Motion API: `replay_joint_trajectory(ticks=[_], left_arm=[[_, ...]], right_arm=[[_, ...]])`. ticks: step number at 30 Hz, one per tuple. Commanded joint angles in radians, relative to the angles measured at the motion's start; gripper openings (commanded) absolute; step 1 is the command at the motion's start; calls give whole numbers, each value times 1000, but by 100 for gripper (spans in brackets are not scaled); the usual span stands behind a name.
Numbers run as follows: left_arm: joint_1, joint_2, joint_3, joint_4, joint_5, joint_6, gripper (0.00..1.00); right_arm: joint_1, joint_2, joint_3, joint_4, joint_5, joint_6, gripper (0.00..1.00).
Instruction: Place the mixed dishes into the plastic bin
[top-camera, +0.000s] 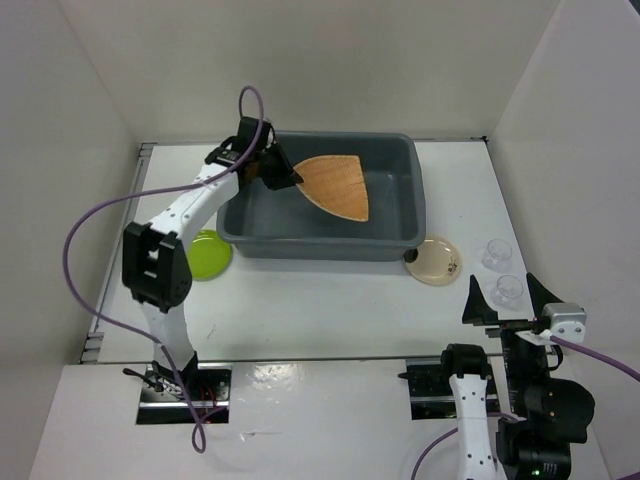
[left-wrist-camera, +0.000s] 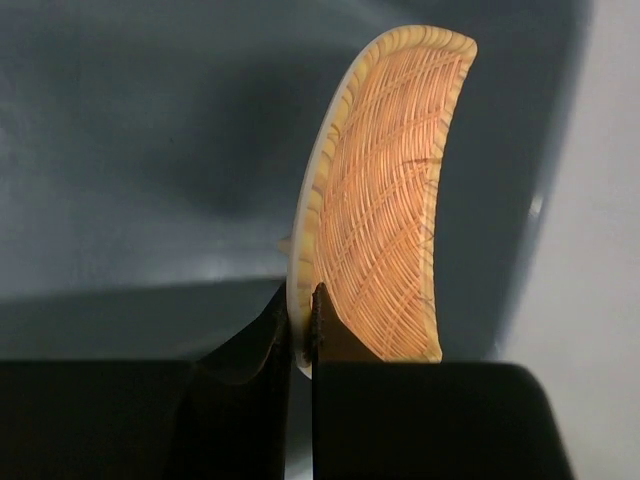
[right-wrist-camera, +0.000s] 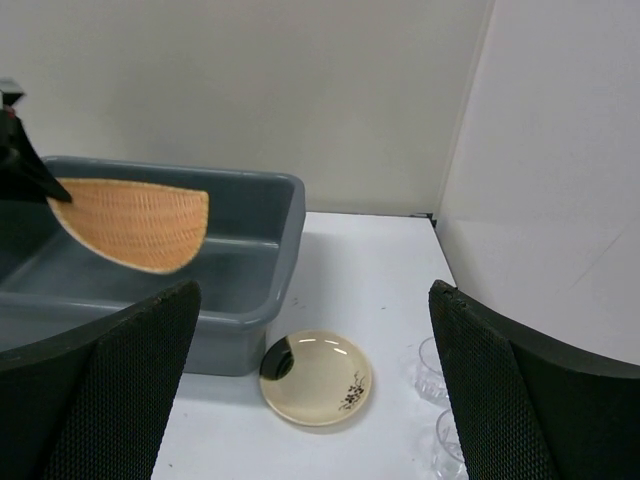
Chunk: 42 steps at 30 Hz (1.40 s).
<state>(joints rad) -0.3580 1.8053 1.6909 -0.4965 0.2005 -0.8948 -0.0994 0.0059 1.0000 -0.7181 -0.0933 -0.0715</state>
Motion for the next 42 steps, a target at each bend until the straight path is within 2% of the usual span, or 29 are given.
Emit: replay_joint_trajectory(ticks=[1,6,10,14,18,22,23,26,27,29,30,31,32,33,36,38,39,41,42], left_arm=[[-12,80,147,82,17,-23,0],[-1,238,216,98,39,-33,0],[-19,354,296,44,7,-10,0],[-19,387,286,73,20,-10,14],[-19,396,273,70,40,0,36],[-19,396,283,46,50,51,83],[-19,385,297,23,27,65,85],[-28,268,293,-45,-99,103,87],[-42,214,267,-45,-286,121,90],[-91,30,148,-45,-531,164,99],[-91,-94,97,-45,-711,165,99],[-91,-157,43,-45,-763,152,99],[-66,-222,-15,-45,-794,99,99],[-20,-356,-134,-45,-829,73,99],[65,-604,-313,-4,-888,22,99],[120,-700,-475,9,-874,-9,99],[198,-763,-520,19,-842,-33,99],[266,-794,-612,6,-759,-64,99],[299,-794,-637,-8,-739,-129,99]], right_arm=[[-17,-76,2,32,-3,2,99],[-17,-76,2,32,-3,2,99],[-17,-76,2,32,-3,2,99],[-17,-76,2,32,-3,2,99],[-17,-76,2,32,-3,2,99],[-17,-76,2,32,-3,2,99],[-17,-76,2,32,-3,2,99],[-17,-76,2,32,-3,2,99],[-17,-76,2,32,-3,2,99],[-17,-76,2,32,-3,2,99],[-17,-76,2,32,-3,2,99],[-17,-76,2,32,-3,2,99],[-17,-76,2,32,-3,2,99],[-17,-76,2,32,-3,2,99],[-17,-76,2,32,-3,2,99],[-17,-76,2,32,-3,2,99],[-17,-76,2,32,-3,2,99],[-17,-76,2,32,-3,2,99],[-17,-76,2,32,-3,2,99]])
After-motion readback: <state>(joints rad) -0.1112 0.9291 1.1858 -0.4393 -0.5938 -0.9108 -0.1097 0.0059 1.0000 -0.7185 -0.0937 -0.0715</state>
